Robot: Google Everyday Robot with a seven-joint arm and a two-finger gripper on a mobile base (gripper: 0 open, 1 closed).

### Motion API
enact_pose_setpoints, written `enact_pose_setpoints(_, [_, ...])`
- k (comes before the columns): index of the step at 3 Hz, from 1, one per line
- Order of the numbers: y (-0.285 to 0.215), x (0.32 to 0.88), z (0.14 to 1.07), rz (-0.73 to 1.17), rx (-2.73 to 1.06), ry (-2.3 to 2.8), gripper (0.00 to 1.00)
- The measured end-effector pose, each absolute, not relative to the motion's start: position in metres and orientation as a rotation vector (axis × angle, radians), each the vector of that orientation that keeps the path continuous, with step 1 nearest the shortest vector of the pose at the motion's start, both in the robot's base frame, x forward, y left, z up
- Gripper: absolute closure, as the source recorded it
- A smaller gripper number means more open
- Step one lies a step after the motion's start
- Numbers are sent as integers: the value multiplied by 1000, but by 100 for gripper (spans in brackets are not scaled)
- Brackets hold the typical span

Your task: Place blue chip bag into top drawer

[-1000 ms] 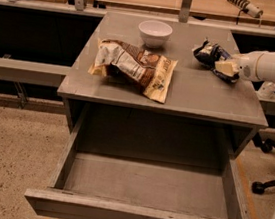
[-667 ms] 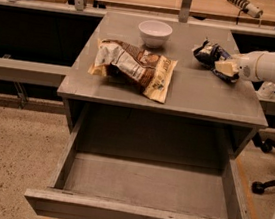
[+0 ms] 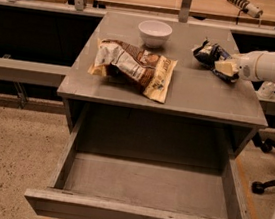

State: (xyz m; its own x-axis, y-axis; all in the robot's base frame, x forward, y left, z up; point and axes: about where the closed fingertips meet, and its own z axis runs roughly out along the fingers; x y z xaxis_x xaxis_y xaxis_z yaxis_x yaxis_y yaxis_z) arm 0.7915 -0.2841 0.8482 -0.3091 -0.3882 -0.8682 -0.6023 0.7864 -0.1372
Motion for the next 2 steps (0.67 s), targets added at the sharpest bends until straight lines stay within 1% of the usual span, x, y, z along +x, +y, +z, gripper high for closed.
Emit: enact_pose_setpoints(2, [-284,792,849,259,-747,1939,100])
